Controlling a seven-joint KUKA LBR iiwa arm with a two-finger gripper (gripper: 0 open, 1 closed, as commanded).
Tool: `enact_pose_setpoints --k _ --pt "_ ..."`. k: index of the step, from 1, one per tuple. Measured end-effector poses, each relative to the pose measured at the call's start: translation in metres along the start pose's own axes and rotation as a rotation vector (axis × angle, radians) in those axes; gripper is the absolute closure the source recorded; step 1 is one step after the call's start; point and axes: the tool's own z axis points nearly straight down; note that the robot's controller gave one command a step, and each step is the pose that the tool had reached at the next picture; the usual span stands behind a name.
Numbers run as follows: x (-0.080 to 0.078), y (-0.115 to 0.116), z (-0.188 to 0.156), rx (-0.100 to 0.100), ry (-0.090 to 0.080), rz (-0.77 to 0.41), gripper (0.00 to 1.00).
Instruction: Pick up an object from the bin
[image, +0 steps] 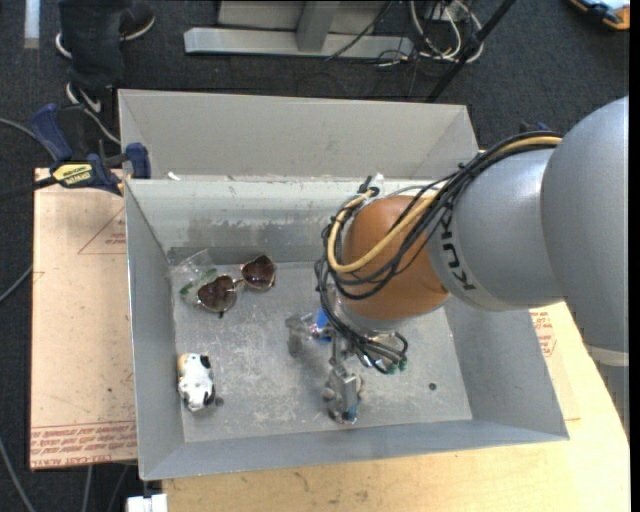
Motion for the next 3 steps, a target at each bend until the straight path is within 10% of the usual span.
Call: enact_pose_setpoints --k 2,3 --pt "0.031 -0.048 -0.007 0.004 0.001 0.295 0.00" --pt "0.038 -0.061 -0.014 0.003 0.000 0.101 0.00"
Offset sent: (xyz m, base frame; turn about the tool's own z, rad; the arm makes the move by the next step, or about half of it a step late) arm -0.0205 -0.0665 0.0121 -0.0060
